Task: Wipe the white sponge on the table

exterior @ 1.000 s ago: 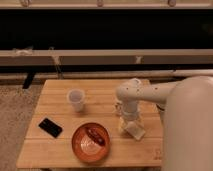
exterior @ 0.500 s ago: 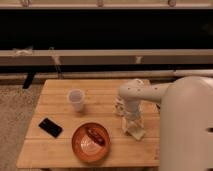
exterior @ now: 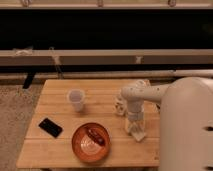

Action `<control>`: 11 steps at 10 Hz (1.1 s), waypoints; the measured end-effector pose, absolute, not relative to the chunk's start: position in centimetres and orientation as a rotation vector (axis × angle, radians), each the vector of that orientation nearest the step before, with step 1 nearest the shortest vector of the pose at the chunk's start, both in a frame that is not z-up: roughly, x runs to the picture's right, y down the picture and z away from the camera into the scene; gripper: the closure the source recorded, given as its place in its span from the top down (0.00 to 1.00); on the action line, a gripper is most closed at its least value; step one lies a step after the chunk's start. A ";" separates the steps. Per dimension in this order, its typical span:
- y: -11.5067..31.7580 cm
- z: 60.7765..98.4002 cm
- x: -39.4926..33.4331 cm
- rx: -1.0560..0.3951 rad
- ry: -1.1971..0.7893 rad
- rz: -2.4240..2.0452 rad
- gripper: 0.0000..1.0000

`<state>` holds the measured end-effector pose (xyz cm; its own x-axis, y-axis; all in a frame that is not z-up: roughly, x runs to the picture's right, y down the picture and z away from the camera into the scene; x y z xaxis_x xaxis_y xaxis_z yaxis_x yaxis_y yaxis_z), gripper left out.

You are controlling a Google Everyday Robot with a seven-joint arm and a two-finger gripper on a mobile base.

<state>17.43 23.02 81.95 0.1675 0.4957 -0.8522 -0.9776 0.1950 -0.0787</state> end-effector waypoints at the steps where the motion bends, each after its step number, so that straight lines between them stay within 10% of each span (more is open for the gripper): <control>1: 23.0 82.0 17.5 -0.755 0.801 1.203 0.00; 11: 16.9 85.1 20.1 -0.669 0.734 1.269 0.00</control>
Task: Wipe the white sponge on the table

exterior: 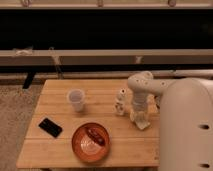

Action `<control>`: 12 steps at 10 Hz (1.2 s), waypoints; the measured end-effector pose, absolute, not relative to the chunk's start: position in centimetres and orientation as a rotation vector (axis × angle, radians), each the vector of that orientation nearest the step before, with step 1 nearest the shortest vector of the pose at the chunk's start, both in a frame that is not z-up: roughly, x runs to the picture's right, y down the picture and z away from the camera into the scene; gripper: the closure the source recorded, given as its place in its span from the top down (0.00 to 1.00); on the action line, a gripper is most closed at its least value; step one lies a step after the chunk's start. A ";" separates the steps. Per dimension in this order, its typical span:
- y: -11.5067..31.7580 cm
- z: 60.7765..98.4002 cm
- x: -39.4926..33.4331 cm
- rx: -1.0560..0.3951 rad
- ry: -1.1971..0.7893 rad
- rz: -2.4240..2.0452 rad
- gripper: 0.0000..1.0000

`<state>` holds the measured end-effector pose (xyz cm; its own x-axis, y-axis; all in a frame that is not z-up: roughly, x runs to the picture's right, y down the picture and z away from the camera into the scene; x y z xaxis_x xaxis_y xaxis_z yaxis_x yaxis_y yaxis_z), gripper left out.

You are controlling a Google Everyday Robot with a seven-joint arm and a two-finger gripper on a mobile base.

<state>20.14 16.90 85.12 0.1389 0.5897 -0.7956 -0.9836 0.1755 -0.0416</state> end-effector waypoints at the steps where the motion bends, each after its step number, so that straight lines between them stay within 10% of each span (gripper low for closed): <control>1: 16.5 85.9 19.6 -0.664 0.723 1.269 0.00; 12: 15.8 85.1 9.0 -0.688 0.600 1.251 0.00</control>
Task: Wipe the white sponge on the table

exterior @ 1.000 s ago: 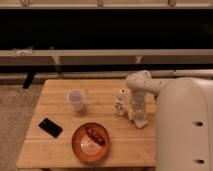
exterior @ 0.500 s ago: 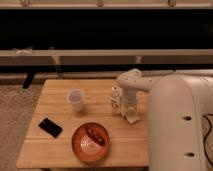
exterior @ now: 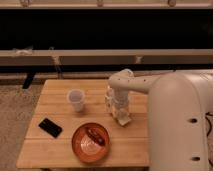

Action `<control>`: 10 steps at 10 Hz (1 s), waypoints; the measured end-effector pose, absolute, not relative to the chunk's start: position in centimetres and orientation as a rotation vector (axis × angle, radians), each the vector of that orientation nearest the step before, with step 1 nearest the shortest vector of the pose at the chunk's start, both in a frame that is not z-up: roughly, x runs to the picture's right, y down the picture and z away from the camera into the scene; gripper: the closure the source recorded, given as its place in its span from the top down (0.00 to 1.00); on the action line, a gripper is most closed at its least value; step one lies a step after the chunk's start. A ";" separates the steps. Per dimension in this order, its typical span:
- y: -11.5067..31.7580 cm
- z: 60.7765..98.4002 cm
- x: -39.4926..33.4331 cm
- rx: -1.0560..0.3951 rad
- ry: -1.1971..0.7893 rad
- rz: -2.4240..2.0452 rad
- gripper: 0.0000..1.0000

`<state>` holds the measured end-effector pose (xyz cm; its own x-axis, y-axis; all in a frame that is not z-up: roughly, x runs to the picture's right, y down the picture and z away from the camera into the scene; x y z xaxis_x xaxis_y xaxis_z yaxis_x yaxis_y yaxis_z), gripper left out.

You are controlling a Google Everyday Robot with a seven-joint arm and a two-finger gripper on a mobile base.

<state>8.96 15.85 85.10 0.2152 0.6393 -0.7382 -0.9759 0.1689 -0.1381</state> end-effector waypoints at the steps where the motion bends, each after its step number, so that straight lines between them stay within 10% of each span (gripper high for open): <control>1: 16.7 84.3 8.8 -0.697 0.608 1.258 0.00; 10: 19.4 82.4 13.4 -0.688 0.695 1.347 0.00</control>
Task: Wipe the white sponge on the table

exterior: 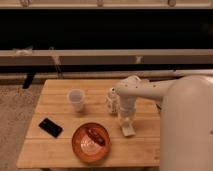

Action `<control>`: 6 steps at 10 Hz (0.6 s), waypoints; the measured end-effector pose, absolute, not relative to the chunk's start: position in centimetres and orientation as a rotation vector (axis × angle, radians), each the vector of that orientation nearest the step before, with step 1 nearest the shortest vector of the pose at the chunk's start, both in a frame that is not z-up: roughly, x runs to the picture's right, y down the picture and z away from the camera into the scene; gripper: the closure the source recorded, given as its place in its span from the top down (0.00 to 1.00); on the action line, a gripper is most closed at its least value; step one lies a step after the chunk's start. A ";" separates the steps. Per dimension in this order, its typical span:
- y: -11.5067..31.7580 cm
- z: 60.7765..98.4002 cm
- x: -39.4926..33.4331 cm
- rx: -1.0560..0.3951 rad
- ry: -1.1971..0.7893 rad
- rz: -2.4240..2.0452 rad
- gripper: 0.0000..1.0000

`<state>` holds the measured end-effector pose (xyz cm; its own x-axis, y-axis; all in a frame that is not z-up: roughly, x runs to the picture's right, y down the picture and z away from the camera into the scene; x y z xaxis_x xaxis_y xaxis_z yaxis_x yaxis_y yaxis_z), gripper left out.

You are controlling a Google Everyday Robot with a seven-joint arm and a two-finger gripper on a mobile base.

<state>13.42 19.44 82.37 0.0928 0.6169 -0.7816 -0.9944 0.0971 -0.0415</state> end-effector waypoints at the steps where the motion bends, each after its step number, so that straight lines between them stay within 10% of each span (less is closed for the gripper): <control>1: 19.3 82.3 15.0 -0.669 0.712 1.360 0.00; 6: 16.2 83.6 21.8 -0.601 0.762 1.373 0.00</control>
